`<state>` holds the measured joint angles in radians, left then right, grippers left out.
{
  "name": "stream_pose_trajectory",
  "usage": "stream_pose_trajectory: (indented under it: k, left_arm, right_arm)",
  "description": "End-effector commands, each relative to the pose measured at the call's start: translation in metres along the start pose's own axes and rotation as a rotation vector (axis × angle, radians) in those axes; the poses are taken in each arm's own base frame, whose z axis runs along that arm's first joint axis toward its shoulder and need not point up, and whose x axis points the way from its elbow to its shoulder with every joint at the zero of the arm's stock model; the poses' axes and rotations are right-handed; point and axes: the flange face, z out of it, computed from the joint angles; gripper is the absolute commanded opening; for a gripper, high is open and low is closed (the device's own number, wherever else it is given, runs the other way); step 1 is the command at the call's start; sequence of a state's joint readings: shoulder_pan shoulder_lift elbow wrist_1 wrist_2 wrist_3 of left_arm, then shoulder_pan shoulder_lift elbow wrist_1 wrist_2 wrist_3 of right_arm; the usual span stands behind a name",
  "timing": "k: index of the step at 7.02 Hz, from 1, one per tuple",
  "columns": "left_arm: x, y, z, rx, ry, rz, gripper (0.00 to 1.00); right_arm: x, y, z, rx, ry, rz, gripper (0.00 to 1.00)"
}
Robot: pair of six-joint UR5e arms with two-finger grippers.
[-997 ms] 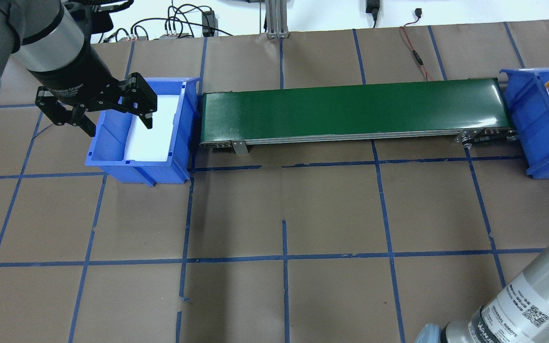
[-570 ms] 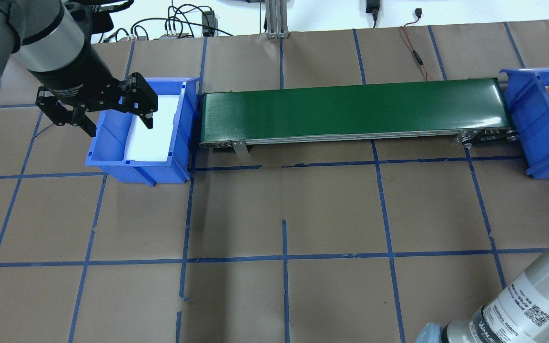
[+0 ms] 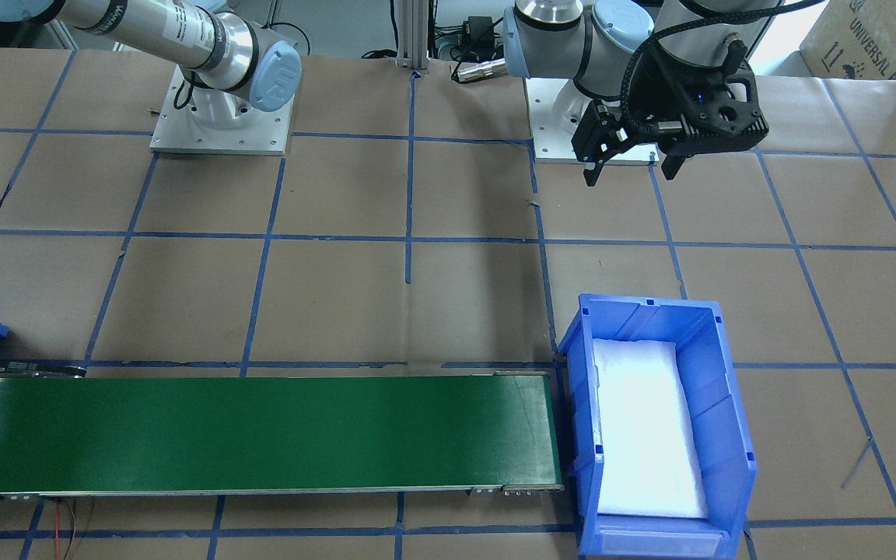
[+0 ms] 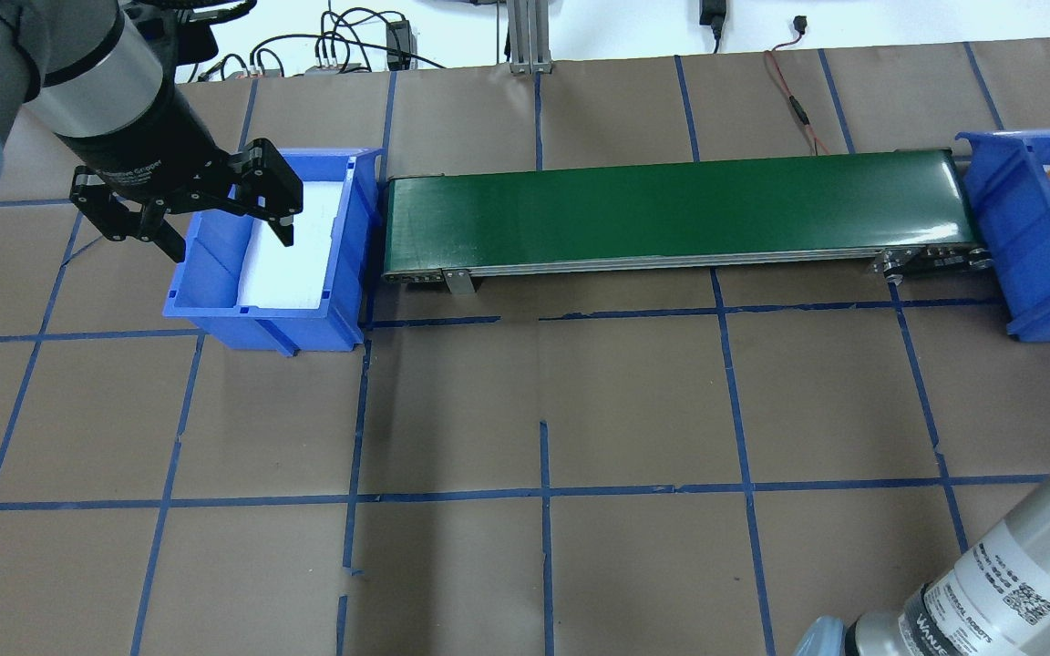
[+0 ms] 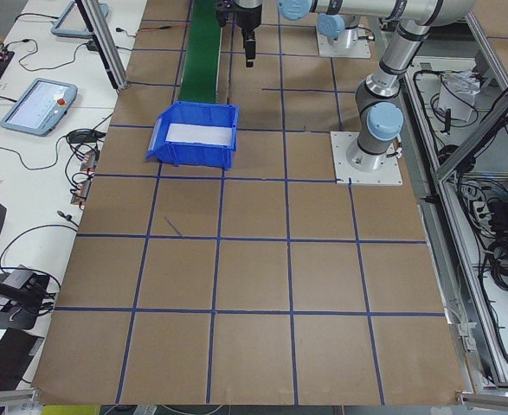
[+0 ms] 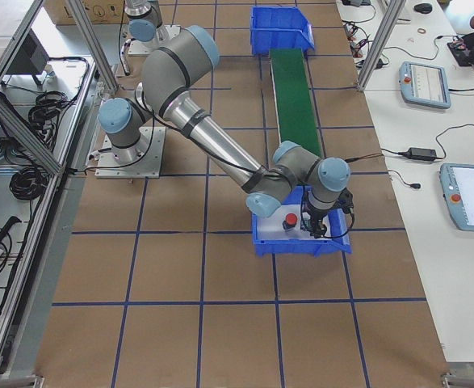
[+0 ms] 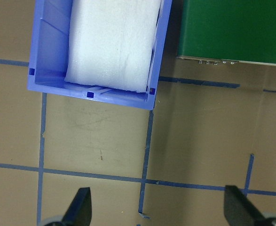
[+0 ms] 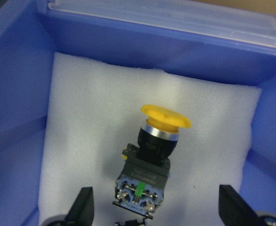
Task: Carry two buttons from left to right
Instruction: 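Lower the yellow button into the far bin and open the right gripper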
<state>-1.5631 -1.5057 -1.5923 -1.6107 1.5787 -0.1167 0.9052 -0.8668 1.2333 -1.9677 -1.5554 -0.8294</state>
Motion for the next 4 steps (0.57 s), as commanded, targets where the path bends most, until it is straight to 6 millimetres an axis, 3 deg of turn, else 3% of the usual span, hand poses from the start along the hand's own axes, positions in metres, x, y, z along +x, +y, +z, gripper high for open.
stream_pose_trajectory:
  k: [1,3,4]
  left_arm:
    - [0.0,0.0,0.0,-0.002,0.0,-0.001,1.0]
    - [0.0,0.0,0.0,-0.001,0.0,0.0,1.0]
    - [0.0,0.0,0.0,-0.001,0.0,0.002,1.0]
  right_arm:
    - [-0.001,0.0,-0.023,0.025,0.023,0.004,0.94]
    - [-0.014,0.01,-0.077,0.054,0.051,0.009,0.99]
    - [-0.033,0.02,-0.103,0.046,0.042,0.006,1.0]
